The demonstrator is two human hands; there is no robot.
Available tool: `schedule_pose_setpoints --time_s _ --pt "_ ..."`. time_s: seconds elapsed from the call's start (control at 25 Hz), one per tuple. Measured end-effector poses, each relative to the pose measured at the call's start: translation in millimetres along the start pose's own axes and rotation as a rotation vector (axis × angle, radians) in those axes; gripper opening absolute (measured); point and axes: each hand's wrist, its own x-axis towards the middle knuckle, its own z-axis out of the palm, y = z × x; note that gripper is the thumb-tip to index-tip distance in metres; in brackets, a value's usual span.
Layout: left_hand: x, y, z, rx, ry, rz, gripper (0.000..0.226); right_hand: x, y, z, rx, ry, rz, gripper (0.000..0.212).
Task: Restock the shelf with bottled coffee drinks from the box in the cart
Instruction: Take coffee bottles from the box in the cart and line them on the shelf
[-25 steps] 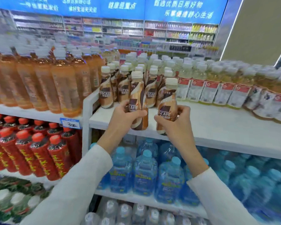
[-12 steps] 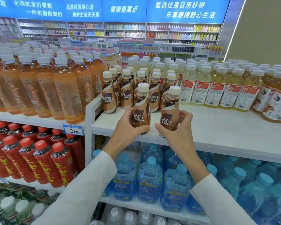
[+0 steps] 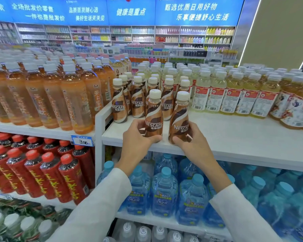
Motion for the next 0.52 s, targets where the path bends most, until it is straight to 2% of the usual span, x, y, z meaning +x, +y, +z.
schedule_pose_setpoints --time_s 0.2,0.4,0.52 --pt "-4 -1 4 0.021 0.054 0.028 0.067 -13 -5 17 -0.019 0.232 -0.065 0.058" --pt "1 -6 -2 0.115 0.118 0.039 0.062 2 -19 54 -0.084 0.285 -0.103 0.060" --pt "15 -10 -11 0.168 0.157 0.029 0.057 22 -24 78 -0.105 0.260 -0.118 0.061"
